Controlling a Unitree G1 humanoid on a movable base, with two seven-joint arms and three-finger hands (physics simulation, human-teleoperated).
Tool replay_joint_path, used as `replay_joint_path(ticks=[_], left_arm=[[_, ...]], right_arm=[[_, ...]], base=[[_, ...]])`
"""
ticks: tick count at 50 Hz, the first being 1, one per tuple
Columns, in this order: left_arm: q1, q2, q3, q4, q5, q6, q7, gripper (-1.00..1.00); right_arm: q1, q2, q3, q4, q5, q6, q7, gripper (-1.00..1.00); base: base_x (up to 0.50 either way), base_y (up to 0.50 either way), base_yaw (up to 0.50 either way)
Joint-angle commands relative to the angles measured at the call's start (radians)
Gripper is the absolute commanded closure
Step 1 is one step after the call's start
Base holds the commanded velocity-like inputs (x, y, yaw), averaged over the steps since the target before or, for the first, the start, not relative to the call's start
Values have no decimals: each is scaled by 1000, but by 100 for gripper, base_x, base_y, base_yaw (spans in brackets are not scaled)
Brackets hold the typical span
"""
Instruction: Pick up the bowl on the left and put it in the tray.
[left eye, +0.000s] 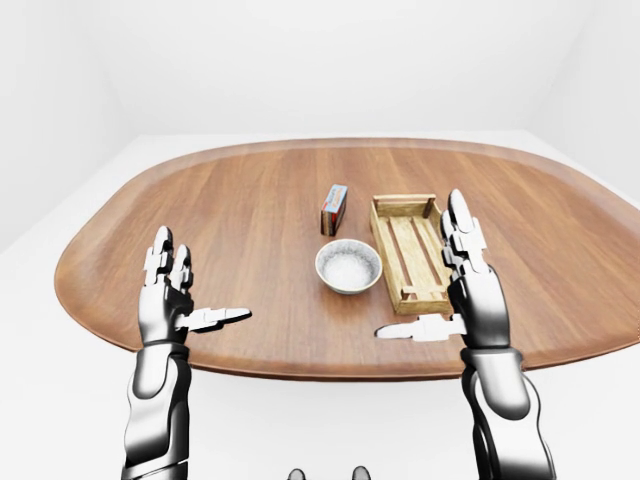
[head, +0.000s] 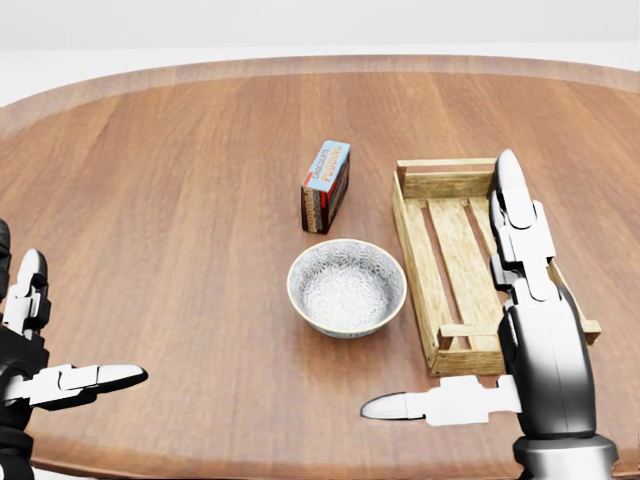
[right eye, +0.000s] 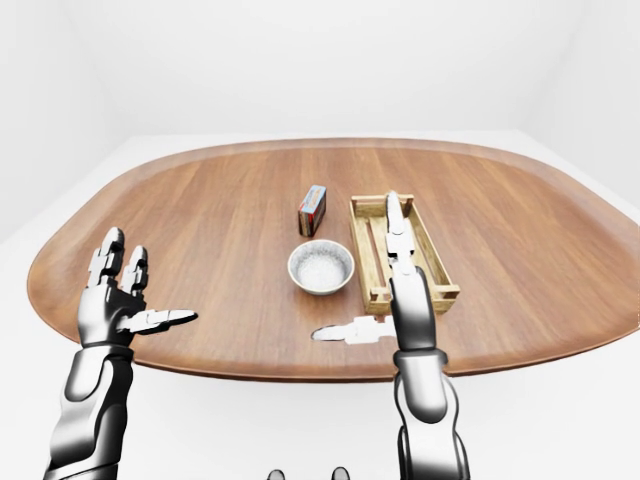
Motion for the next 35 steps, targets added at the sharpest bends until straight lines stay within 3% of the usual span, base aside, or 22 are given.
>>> replay_joint_path(ticks=[1,23,25,35], left_arm=[[-8,-14,-41,60,30,-31,23,-100],[-9,-14,-42,41,33,-15,27,-100],[-8,-12,-39,25,26,2,26,-100],[-2,-15,-37,33,26,-11,19,-100]], right_arm=[[-3,5,-8,66,22,0,-13,-100],[12,5,-11,58,11,0,-18,-100],[14,6,-13,51,10,0,-18,-100],[8,6,-12,56,-3,0,-22,-100]], base=[[50,0,0],[50,0,0],[50,0,0],[50,-1,0]])
